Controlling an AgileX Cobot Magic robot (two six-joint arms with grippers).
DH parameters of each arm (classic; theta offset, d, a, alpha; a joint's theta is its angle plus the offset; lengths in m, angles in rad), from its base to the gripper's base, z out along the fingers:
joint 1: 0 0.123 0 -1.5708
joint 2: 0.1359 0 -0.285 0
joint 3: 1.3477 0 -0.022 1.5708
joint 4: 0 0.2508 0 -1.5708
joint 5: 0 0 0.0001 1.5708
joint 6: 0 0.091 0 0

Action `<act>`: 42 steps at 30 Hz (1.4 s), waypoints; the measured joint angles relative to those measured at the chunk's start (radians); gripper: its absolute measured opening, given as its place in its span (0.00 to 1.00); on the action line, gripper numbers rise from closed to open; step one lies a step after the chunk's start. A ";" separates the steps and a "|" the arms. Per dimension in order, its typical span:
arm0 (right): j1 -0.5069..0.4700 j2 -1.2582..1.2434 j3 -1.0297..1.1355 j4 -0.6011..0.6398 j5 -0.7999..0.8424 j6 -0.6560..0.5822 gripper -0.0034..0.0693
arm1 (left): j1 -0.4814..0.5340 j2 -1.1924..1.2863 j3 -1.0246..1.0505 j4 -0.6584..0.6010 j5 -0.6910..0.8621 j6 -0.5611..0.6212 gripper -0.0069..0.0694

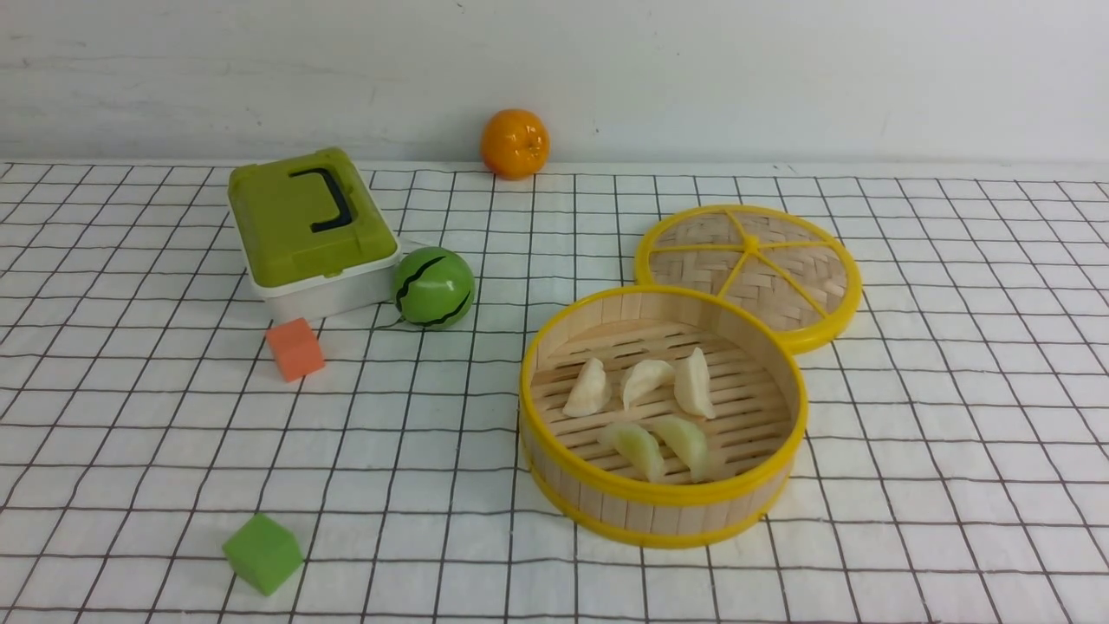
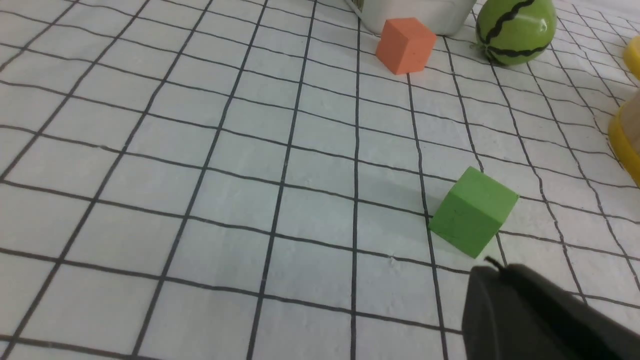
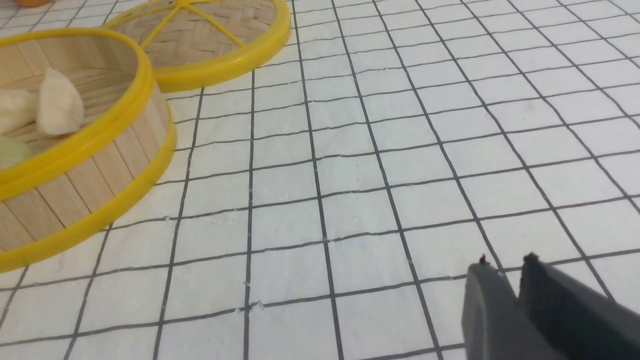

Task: Put the dumplings into the steamer on the table with the white tablecloth.

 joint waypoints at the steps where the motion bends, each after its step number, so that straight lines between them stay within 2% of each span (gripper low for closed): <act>1: 0.000 0.000 0.000 0.000 0.000 0.000 0.19 | 0.000 0.000 0.000 0.004 0.000 0.000 0.07; 10: 0.000 0.000 0.000 0.000 0.000 0.000 0.20 | 0.000 0.000 0.000 0.010 0.000 0.066 0.07; 21: 0.000 0.000 0.000 0.000 0.000 0.000 0.22 | 0.052 0.000 0.000 0.018 -0.001 0.067 0.07; 42: 0.000 0.000 0.000 0.000 0.000 0.000 0.25 | 0.052 0.000 0.000 0.019 -0.006 0.067 0.07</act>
